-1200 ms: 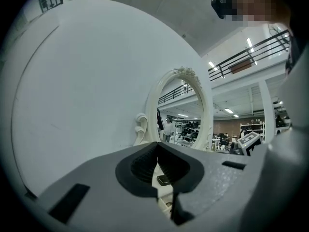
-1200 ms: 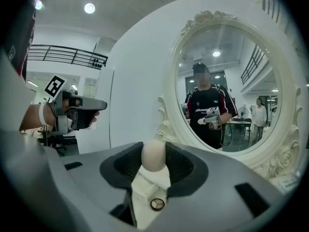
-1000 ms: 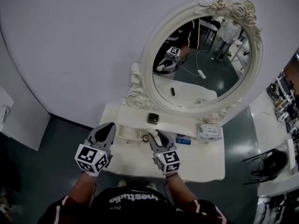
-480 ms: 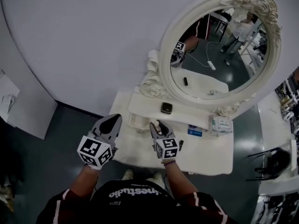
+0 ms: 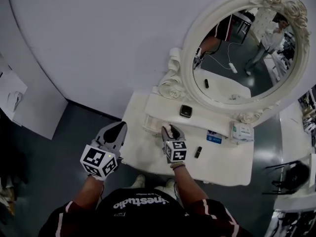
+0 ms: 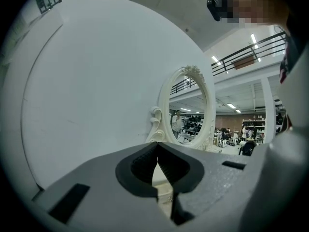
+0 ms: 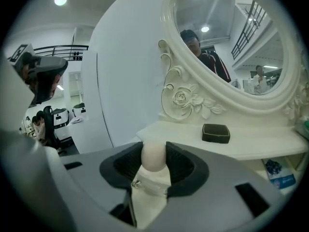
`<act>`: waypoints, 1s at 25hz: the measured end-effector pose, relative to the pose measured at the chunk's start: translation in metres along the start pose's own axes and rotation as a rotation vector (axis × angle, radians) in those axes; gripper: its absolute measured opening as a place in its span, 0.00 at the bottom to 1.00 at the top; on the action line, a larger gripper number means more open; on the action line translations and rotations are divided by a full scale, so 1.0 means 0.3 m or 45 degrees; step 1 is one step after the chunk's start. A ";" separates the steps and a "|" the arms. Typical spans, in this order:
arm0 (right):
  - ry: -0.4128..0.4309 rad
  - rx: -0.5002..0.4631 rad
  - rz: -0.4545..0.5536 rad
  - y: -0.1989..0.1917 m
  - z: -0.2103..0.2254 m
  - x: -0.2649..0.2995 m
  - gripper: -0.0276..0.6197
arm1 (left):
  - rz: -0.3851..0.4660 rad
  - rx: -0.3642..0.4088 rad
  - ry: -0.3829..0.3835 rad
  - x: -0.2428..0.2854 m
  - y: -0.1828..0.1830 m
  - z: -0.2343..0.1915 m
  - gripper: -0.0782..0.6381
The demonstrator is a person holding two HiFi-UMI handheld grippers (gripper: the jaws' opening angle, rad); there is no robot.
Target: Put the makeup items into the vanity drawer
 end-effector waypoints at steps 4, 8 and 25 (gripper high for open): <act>-0.015 -0.026 -0.032 -0.015 -0.004 0.032 0.29 | -0.013 -0.006 0.023 -0.025 -0.013 -0.016 0.12; -0.006 -0.069 -0.076 -0.037 -0.023 0.059 0.32 | -0.019 -0.004 0.033 -0.044 -0.017 -0.027 0.12; -0.039 -0.040 -0.056 -0.020 0.001 -0.052 0.40 | 0.013 -0.010 -0.034 -0.004 -0.001 0.026 0.12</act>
Point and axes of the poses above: the fingertips, and each gripper's own axes: x forward along the fingers, z to its right, y out of its top, the point moved 6 cm from there along -x, backward along the fingers, and after that the axes turned 3 degrees about -z, right-handed, at the moved point
